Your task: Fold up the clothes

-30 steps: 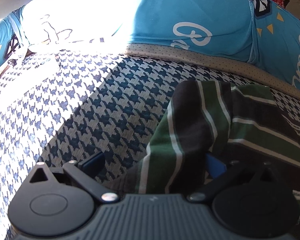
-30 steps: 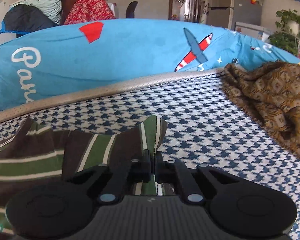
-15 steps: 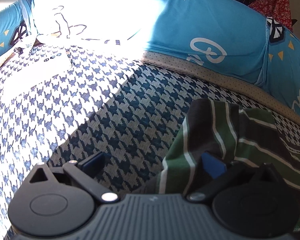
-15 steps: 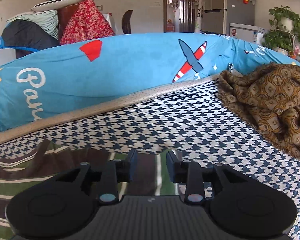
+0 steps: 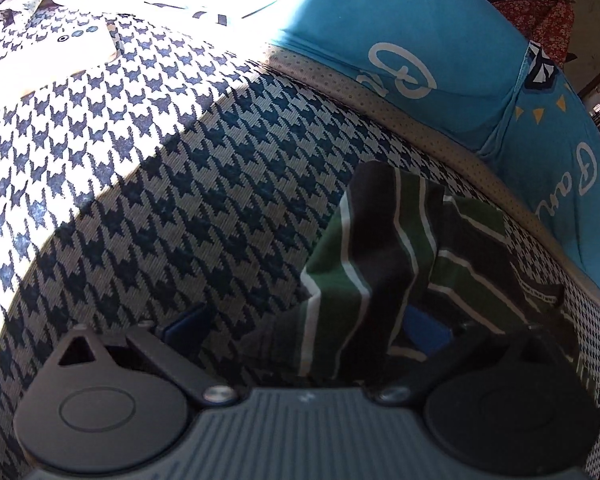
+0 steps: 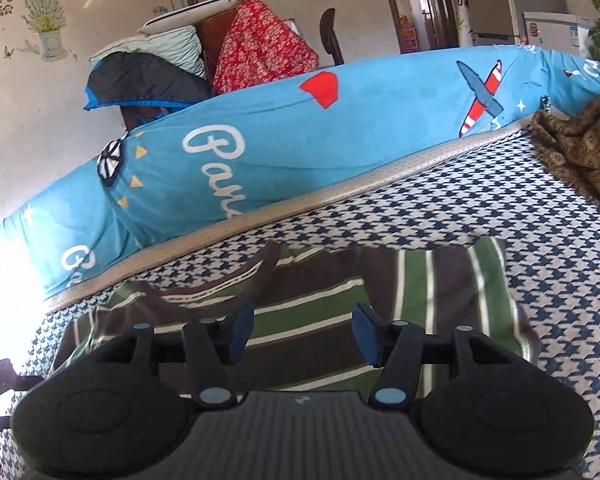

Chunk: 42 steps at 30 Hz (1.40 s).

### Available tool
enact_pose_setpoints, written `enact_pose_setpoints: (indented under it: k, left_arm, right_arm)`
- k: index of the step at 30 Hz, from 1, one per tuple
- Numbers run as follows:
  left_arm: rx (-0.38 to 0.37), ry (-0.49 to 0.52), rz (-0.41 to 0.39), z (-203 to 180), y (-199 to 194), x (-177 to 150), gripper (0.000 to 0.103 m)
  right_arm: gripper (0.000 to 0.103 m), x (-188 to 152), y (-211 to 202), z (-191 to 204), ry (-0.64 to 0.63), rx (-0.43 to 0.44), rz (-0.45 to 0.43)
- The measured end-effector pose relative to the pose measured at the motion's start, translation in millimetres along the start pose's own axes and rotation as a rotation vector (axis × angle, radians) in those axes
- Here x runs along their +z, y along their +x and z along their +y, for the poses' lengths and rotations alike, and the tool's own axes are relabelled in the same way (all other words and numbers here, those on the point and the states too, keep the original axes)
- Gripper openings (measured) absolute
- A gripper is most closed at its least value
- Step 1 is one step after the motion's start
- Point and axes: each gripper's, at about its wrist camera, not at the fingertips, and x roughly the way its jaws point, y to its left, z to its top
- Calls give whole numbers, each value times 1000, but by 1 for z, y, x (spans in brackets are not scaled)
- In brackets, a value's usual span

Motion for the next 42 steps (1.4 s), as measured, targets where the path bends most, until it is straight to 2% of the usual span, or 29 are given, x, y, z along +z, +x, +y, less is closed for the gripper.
enact_pose_setpoints:
  k: [3,10,12,14,16,17,24,27,28,29,31,35,36,39,40,41,42]
  left_arm:
    - [-29,1,7,-1,1,-1,103]
    - [-184,-82,31,4,6,-1,100]
    - [-222,-107,41,6,7,-3,96]
    - [-222,-120,34,8,7,-4,90]
    - [-215,-126,20,10,8,-4,80]
    - [-210,-128,13,11,8,-3,72]
    - [-152,-86,-55,4,9,-4,44]
    - [-134,-80,-76,1,10,-3,30]
    - [-121,-73,-86,-1,10,-4,21]
    - [-95,-50,-110,-5,7,-5,17]
    - [-37,6,-164,-14,1,-7,16]
    - [134,236,-359,-47,-21,-19,16]
    - [169,287,-388,-54,-23,-23,16]
    - [262,423,-394,-69,-17,-34,16]
    - [290,448,-387,-72,-13,-37,21]
    - [297,427,-372,-69,-11,-35,25]
    - [274,368,-350,-60,-11,-31,26]
  right_arm:
    - [54,-3,6,13,-46,4,10]
    - [54,-5,14,26,-62,28,20]
    - [54,-5,15,29,-69,30,21]
    - [54,-4,17,29,-74,30,22]
    - [54,-4,18,30,-74,30,24]
    - [54,-4,18,30,-75,31,25]
    - [54,-5,21,34,-84,38,31]
    - [54,-7,22,37,-90,40,33]
    - [54,-7,22,38,-92,40,34]
    - [54,-7,22,38,-93,39,35]
    - [54,-8,23,38,-92,38,38]
    - [54,-8,24,39,-90,41,41]
    - [54,-8,24,40,-93,43,42]
    - [54,-9,25,41,-101,48,45]
    - [54,-9,26,42,-103,49,46]
    - [54,-9,26,42,-104,49,49]
    - [54,-10,27,42,-105,49,53]
